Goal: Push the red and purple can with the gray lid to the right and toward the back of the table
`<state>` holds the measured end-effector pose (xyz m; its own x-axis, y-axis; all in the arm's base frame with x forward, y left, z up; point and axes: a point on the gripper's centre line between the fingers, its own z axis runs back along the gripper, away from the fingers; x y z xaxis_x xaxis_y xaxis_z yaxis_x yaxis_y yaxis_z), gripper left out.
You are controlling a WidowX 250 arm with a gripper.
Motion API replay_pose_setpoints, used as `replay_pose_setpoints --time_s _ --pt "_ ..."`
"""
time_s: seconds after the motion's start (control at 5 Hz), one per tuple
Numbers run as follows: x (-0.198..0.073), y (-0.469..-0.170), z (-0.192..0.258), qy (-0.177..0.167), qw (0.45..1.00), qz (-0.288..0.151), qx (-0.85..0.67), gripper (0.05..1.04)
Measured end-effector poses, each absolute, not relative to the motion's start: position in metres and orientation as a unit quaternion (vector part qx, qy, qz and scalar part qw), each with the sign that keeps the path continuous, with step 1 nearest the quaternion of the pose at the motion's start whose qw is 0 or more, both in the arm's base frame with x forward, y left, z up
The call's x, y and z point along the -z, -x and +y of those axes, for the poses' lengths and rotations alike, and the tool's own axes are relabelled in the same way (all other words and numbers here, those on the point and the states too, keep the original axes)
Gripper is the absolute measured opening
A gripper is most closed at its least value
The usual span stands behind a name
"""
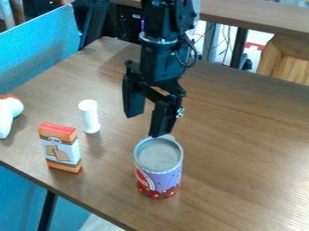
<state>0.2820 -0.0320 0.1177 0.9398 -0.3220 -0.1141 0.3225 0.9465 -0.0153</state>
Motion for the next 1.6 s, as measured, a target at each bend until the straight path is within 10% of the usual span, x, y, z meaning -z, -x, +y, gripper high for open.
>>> replay_pose_setpoints --time_s 1.0,1.6 --pt "-0.084 -0.227 -0.039 -0.003 0.980 0.124 0.158 1.001" --pt "-0.053 -0.247 -0.036 -0.026 0.974 0.175 0.145 1.001"
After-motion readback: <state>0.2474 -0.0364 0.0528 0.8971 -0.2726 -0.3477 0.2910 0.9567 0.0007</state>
